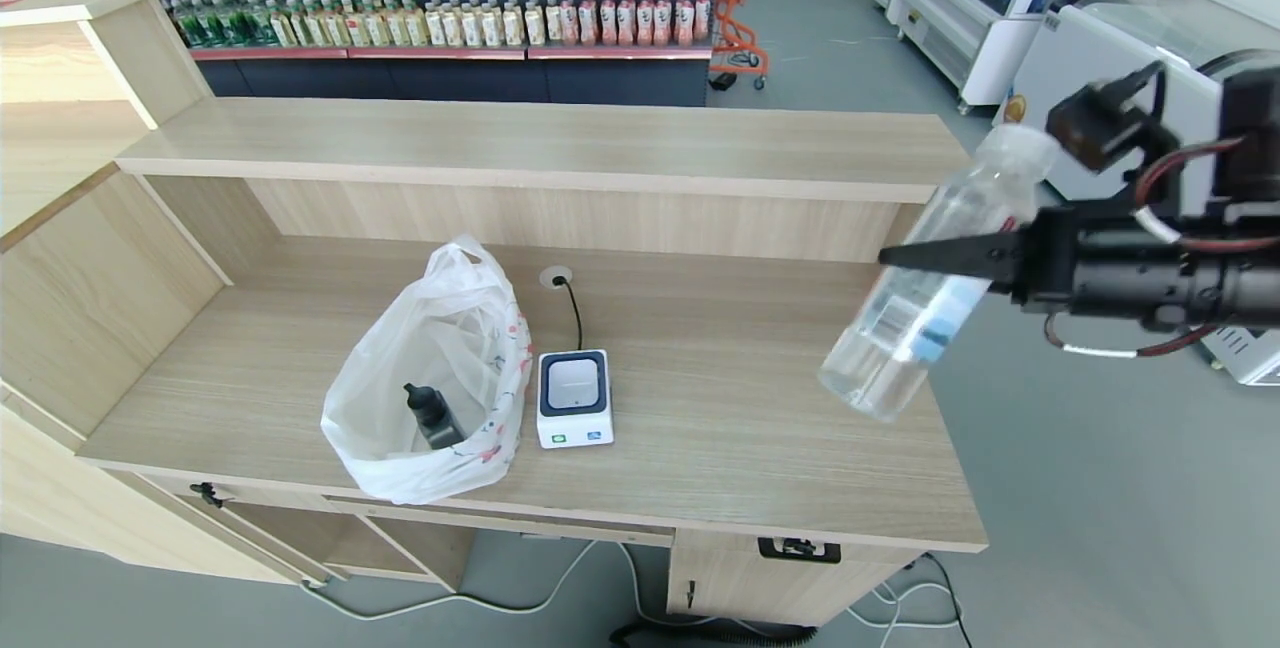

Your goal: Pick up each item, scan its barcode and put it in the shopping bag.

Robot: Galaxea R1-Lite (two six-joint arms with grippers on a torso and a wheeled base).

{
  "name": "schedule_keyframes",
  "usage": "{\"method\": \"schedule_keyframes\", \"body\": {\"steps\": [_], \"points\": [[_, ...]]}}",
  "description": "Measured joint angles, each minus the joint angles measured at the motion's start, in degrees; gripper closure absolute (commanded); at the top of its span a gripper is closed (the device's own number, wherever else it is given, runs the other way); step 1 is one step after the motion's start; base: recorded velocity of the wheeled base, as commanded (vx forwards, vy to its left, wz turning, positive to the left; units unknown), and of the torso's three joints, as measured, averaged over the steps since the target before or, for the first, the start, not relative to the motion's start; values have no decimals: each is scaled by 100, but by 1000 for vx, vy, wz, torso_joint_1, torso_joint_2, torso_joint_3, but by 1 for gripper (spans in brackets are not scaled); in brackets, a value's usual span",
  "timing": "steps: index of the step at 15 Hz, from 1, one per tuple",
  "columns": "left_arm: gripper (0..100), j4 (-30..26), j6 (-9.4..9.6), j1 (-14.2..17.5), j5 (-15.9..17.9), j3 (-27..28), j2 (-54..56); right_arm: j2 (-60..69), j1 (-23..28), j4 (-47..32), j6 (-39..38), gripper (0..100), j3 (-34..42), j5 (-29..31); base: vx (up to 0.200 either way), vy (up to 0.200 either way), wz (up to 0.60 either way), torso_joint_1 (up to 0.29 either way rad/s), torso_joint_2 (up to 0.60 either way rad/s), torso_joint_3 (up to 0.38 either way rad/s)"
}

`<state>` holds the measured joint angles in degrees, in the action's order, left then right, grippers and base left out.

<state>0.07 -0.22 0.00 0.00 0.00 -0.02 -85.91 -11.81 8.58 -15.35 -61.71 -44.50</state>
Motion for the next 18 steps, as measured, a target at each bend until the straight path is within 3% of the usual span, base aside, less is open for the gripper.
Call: {"method": "schedule_keyframes", "body": {"steps": [2,6,12,15,18], "points": [[0,0,-2,0,0,0,0,595,-22,-618,-364,100,-679,-989,0,0,0,0,0,0],[0,0,-2,0,0,0,0,1265,-478,-719,-433,100,-756,-1476,0,0,0,0,0,0],[0,0,0,0,0,0,0,2055,-1330,-730,-419,100,83,-1560,0,0,0,0,0,0],[0,0,-2,0,0,0,0,2235,-1787,-887,-430,100,179,-1563,0,0,0,0,0,0],[0,0,0,0,0,0,0,2302,-1901,-1241,-433,100,107,-1556,0,0,0,0,0,0]]}}
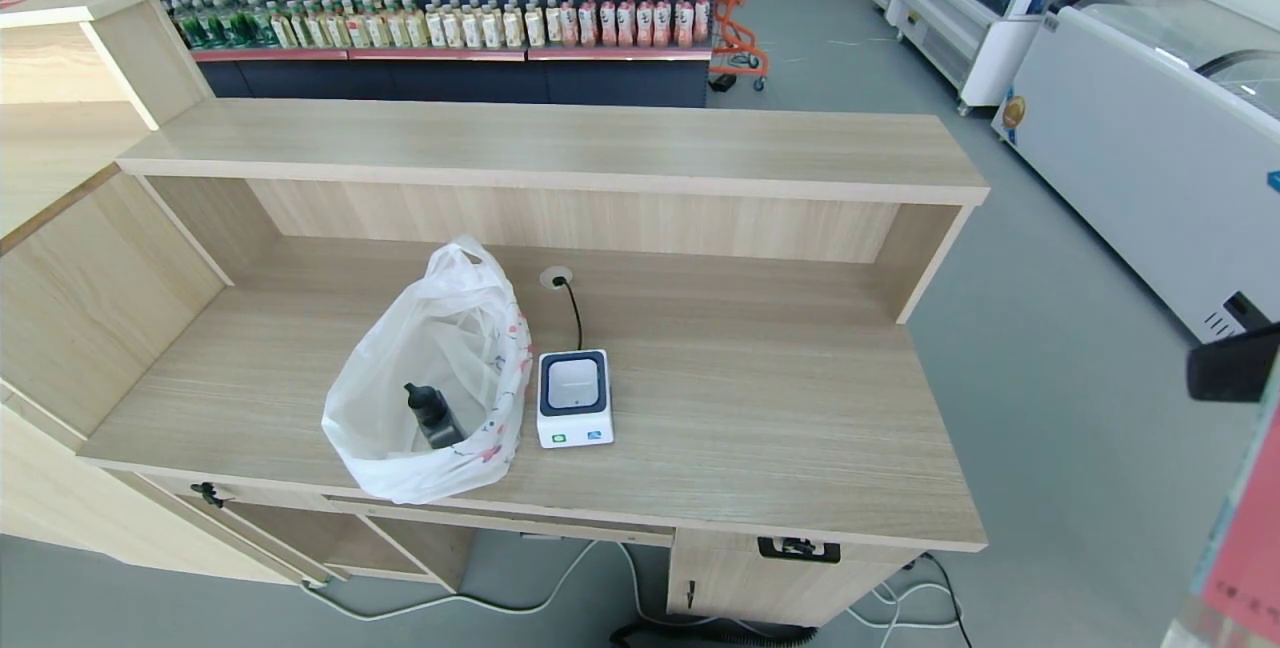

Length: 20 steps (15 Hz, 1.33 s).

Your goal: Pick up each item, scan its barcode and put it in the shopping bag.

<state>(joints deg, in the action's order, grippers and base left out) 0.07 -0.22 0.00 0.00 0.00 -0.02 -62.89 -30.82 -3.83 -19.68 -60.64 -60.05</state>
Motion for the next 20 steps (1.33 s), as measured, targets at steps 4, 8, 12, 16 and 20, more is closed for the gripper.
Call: {"method": "schedule_keyframes", "body": {"steps": [4,8,12,16,20], "points": [[0,-2,-2,0,0,0,0,24,-43,-16,0,100,-20,11,0,0,0,0,0,0],[0,-2,-2,0,0,0,0,49,-7,-13,0,100,-2,24,0,0,0,0,0,0],[0,-2,-2,0,0,0,0,60,15,-13,-2,100,6,28,0,0,0,0,0,0],[0,0,0,0,0,0,0,63,30,-13,5,100,13,35,0,0,0,0,0,0],[0,-2,-2,0,0,0,0,-11,59,-9,958,100,118,1497,0,0,0,0,0,0]]}}
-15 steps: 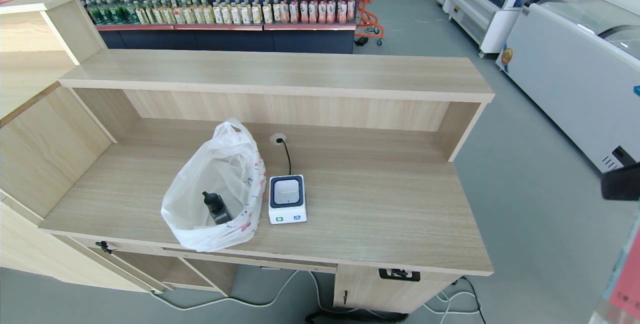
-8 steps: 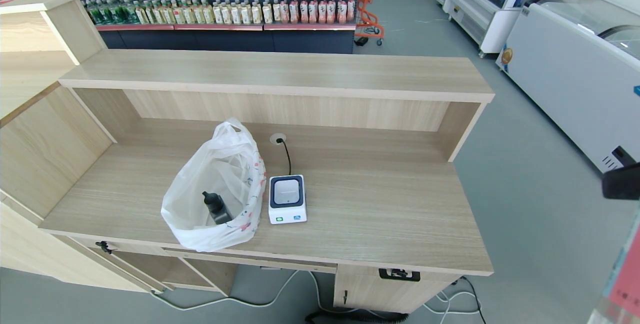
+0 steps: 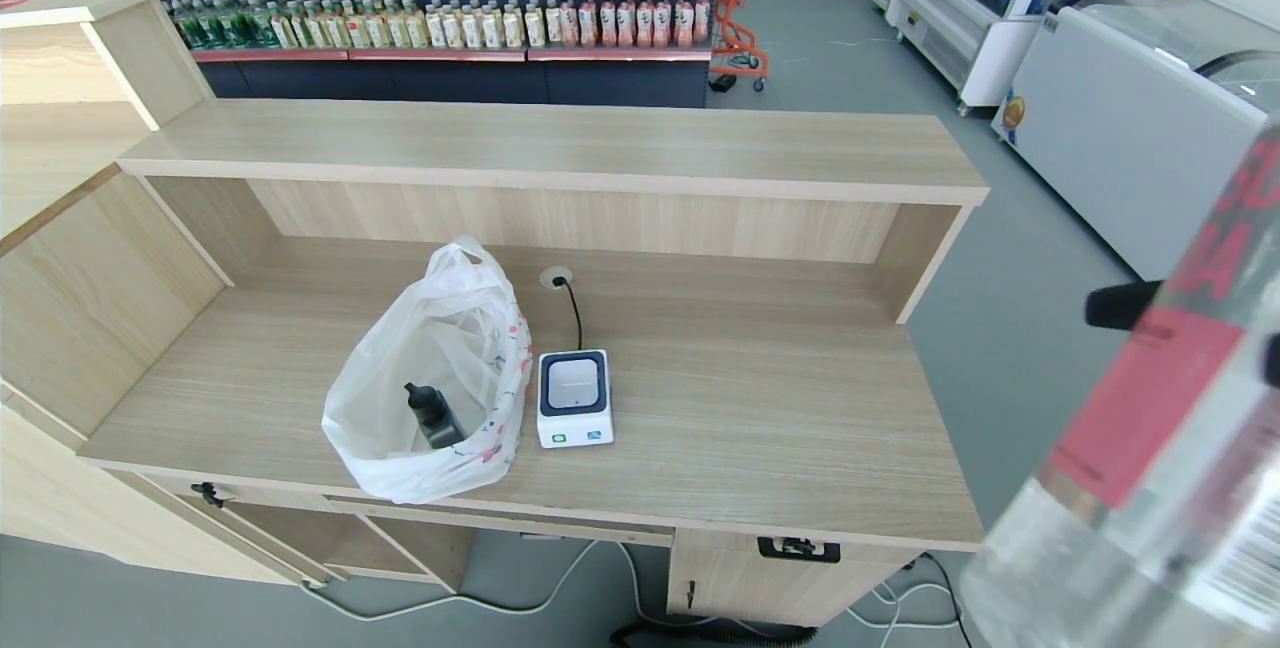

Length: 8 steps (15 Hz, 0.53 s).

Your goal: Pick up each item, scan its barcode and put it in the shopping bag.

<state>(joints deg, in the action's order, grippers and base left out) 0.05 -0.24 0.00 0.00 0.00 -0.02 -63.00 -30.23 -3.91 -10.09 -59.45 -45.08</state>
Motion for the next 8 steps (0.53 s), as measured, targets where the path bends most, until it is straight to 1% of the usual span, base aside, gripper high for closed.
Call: {"method": "schedule_keyframes", "body": {"steps": [1,2,3,5,6,7,8], "points": [[0,2,0,0,0,0,0,-65,26,28,831,100,138,903,0,0,0,0,0,0],[0,2,0,0,0,0,0,-149,110,79,1627,100,336,1553,0,0,0,0,0,0],[0,2,0,0,2,0,0,-238,304,244,2270,100,541,1996,0,0,0,0,0,0],[0,2,0,0,0,0,0,-461,981,1146,3878,100,1040,2959,0,0,0,0,0,0],[0,2,2,0,0,0,0,-596,1276,1748,4384,100,1313,3408,0,0,0,0,0,0],[0,2,2,0,0,0,0,-734,1504,2135,4573,100,1552,3619,0,0,0,0,0,0],[0,2,2,0,0,0,0,-846,1626,2238,4707,100,1681,3699,0,0,0,0,0,0]]}}
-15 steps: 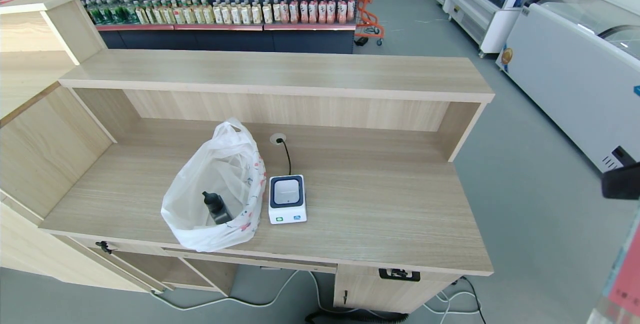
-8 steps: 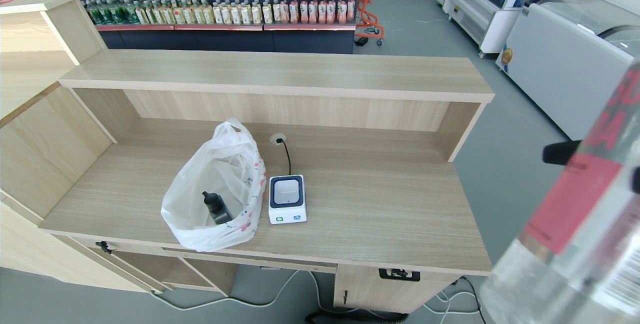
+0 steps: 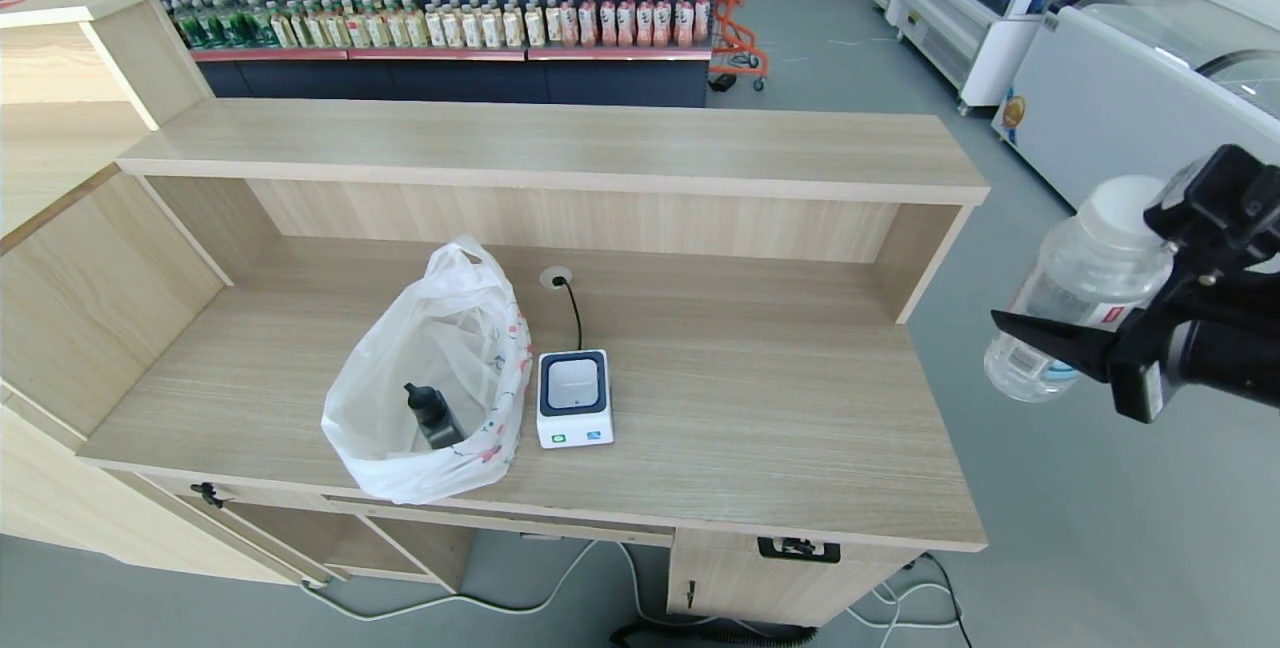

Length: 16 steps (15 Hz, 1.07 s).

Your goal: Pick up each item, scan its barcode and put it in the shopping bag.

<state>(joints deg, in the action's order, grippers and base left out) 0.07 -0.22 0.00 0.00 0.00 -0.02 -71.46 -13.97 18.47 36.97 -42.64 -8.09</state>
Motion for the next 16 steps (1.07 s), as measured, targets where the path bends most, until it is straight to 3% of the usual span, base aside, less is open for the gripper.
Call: {"method": "schedule_keyframes", "body": {"steps": [5,11,16], "points": [[0,-2,0,0,0,0,0,-268,249,88,1196,100,144,16,0,0,0,0,0,0],[0,-2,-2,0,0,0,0,-301,347,88,1536,100,188,13,0,0,0,0,0,0],[0,0,6,5,2,0,0,-351,406,321,1653,100,210,16,0,200,0,-1,3,3]]}}
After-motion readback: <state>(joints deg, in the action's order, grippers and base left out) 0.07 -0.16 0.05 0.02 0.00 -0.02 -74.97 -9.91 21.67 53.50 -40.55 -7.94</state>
